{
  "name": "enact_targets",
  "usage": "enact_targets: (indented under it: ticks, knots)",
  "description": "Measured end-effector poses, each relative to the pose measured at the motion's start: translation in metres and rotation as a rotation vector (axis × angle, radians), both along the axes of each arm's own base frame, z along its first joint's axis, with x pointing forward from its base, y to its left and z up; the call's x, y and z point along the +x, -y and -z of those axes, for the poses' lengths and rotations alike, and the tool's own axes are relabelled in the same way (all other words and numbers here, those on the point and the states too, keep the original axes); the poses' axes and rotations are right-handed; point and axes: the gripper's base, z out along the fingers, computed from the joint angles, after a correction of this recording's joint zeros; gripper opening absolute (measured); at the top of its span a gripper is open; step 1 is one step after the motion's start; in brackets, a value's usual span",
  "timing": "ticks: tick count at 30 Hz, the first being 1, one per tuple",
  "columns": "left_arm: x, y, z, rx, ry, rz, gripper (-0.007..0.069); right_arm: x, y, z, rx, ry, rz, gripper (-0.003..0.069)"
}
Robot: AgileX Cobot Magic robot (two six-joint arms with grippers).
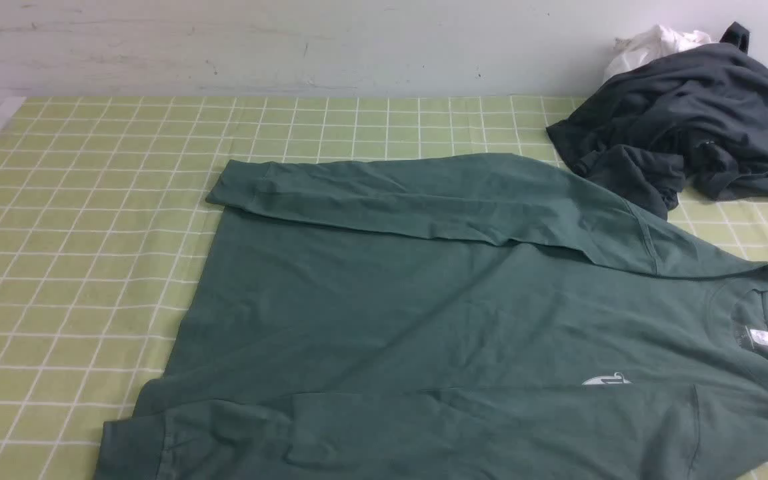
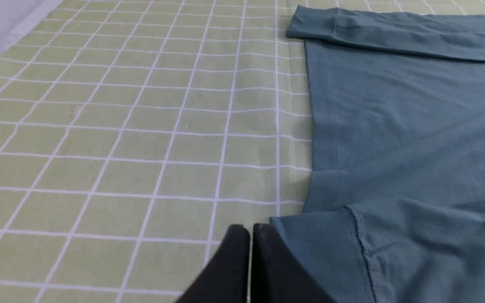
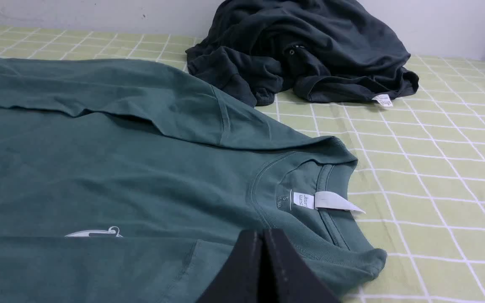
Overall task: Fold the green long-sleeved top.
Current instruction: Use the left arm to clamp the cuff closest to it
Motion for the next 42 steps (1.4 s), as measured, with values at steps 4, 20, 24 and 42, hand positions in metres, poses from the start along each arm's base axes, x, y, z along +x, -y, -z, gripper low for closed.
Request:
enact_targets:
  ticks: [4, 20, 24, 42]
  knots:
    - [0.000, 0.000, 0.000, 0.000, 0.000, 0.000, -0.0004, 0.000, 0.000, 0.000, 0.000, 0.000, 0.000, -0.0010]
    - [0.000, 0.000, 0.000, 0.000, 0.000, 0.000, -0.0004, 0.000, 0.000, 0.000, 0.005, 0.000, 0.001, -0.0010]
    - [0.000, 0.000, 0.000, 0.000, 0.000, 0.000, -0.0004, 0.000, 0.000, 0.000, 0.005, 0.000, 0.001, -0.0010]
    - [0.004, -0.002, -0.016, 0.132, 0.183, 0.007, -0.0004, 0.001, 0.001, -0.004, -0.016, 0.057, 0.007, -0.0010]
